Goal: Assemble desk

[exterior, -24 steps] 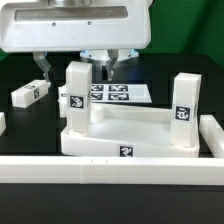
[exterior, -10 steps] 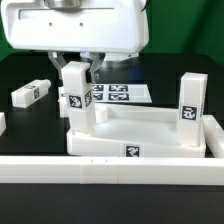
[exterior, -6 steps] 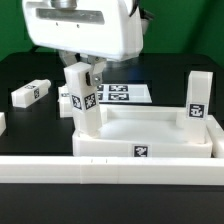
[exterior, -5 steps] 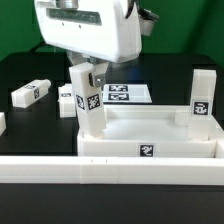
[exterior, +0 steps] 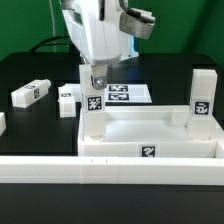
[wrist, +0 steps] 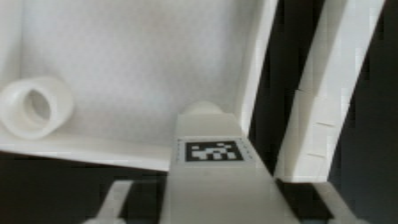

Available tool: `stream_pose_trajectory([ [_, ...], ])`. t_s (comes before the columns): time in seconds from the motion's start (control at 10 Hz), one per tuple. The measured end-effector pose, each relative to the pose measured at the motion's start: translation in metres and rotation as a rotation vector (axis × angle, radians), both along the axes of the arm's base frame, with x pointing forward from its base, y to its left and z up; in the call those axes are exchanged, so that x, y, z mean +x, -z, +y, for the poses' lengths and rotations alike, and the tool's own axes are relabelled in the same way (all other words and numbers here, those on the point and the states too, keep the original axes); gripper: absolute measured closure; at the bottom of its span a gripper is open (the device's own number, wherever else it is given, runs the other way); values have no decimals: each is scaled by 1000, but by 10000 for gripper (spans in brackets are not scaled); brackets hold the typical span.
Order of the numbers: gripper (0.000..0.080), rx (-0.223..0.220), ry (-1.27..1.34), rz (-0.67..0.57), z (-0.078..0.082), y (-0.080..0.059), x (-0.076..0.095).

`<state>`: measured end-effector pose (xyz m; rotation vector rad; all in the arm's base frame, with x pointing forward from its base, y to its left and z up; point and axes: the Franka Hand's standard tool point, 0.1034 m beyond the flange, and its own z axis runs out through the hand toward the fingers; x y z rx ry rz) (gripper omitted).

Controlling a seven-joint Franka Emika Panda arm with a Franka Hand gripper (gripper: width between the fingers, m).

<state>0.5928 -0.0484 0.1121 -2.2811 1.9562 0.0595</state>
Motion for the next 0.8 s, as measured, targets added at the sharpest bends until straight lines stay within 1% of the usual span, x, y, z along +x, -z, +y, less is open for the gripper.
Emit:
stream_pose_trajectory([
  [0.2, 509, 14, 114, 12, 2, 0, 1],
  [0.4, 509, 18, 98, 9, 3, 0, 1],
  [0.6, 253, 23, -29, 15, 4, -3, 1],
  [0.7, 253, 20, -60, 9, 4, -2, 1],
  [0.8, 168, 16, -150, -4, 4, -2, 1],
])
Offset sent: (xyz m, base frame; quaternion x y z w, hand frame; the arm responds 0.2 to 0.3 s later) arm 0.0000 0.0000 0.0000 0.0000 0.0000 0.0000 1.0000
